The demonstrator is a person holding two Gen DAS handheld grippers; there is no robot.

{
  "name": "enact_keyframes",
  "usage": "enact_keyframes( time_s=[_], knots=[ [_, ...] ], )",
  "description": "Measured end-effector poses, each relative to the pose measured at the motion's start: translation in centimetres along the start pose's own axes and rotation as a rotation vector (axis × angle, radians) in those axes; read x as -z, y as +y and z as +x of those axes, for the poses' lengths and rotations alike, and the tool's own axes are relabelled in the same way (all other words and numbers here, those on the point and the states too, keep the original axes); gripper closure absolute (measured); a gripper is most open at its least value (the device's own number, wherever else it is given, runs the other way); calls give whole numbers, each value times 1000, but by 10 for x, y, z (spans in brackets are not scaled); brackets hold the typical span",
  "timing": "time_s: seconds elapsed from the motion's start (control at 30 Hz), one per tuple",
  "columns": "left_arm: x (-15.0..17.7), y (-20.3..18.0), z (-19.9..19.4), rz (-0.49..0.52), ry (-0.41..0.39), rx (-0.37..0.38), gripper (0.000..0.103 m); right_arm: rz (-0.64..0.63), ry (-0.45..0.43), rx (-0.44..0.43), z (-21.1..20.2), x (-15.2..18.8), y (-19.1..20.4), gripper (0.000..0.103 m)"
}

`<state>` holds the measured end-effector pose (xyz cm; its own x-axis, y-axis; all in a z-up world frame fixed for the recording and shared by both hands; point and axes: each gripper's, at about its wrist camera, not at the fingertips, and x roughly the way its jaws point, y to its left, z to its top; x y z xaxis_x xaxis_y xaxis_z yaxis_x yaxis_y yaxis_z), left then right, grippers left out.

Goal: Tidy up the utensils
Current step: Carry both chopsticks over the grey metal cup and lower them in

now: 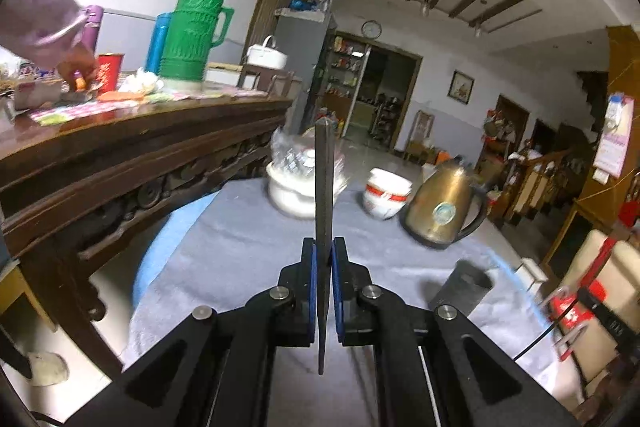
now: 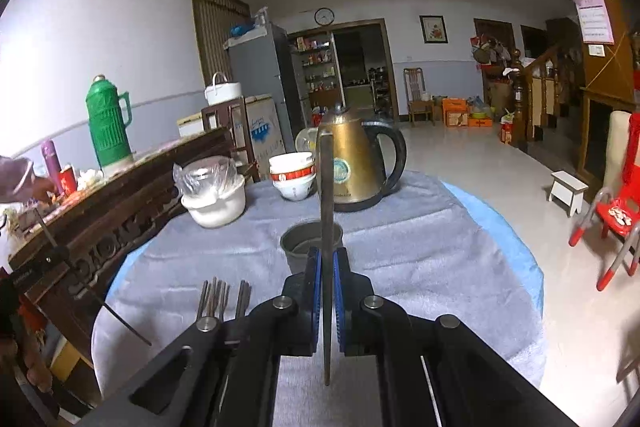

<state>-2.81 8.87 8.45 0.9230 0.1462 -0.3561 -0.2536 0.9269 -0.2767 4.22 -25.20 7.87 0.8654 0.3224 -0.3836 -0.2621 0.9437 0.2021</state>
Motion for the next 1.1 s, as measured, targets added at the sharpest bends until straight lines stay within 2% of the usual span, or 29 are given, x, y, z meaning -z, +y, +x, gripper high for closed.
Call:
enact_keyframes(
  time_s=[0.2,0.33,0.43,0.53,0.77,0.93,1.1],
  knots=[
    [-29,-39,11,-9,-44,119,96,28,-64,-18,-3,-23,-4,97],
    [-48,-73,25,-15,-69,206,96,38,-151,-32,-3,-51,-3,97],
    [-61,-96,38,-25,-88,254,96,38,-215,-42,0,-74,-1,97],
    [-72,-115,55,-42,-93,292,96,32,-238,-53,14,-89,2,96],
    [-62,-158,108,7,-6,333,96,35,-190,-55,59,-96,4,96],
    [-35,-172,149,63,113,314,96,50,-103,-57,95,-85,-3,96],
    [-18,-178,174,97,206,302,96,46,-7,-70,124,-71,-7,96]
  ],
)
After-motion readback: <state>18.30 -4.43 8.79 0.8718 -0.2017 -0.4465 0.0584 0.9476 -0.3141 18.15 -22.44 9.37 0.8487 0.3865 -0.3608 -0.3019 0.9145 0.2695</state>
